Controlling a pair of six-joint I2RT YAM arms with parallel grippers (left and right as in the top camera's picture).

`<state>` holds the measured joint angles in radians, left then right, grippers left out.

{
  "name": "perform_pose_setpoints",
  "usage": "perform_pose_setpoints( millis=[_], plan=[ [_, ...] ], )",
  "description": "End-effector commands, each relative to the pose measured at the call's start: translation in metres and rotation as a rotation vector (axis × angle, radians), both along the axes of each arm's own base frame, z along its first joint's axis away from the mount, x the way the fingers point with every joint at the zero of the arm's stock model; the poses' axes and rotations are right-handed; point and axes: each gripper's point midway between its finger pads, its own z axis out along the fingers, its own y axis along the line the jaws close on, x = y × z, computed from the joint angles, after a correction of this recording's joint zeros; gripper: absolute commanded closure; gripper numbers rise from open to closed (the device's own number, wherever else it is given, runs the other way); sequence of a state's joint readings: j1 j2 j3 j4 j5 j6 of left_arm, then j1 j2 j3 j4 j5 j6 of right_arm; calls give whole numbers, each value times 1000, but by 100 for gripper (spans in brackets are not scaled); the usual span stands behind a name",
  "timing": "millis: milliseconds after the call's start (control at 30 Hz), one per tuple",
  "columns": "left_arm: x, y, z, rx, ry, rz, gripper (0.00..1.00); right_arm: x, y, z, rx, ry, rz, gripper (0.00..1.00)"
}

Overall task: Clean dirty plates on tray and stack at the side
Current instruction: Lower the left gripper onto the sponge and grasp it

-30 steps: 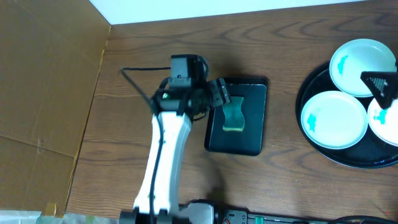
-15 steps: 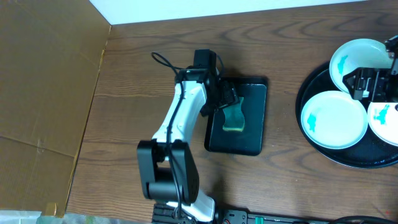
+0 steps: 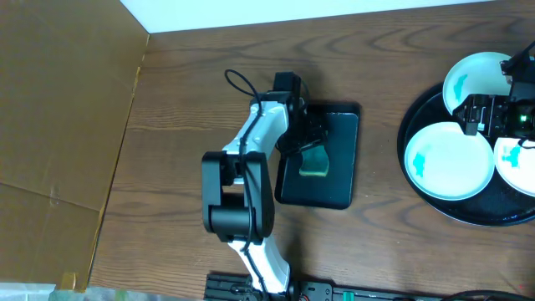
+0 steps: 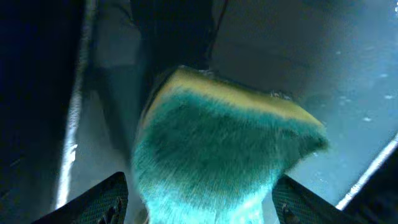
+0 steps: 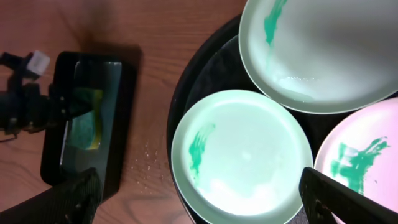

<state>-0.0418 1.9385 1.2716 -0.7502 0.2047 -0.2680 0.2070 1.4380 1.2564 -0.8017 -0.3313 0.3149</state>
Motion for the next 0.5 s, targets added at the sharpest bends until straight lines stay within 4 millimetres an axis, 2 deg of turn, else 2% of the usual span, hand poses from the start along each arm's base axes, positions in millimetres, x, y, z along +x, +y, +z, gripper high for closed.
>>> perform_pose_setpoints(
  millis=[0,67,167,267,333,467],
  plan=[
    [2,-5,-6,-2,3,-40,25,0,1,-1,0,9,-10,1],
    [3,-5,-6,-2,-5,-58,30,0,1,-1,1,9,-10,1],
    [6,-5,-6,0,-18,-70,45,0,1,-1,1,9,-10,1],
    [7,-5,-6,-1,-22,-69,71,0,1,-1,1,9,-10,1],
    [7,-4,-6,5,-23,-68,92,0,1,-1,1,9,-10,1],
    [6,2,-7,41,-19,-66,92,0,1,-1,1,9,-10,1]
  ],
)
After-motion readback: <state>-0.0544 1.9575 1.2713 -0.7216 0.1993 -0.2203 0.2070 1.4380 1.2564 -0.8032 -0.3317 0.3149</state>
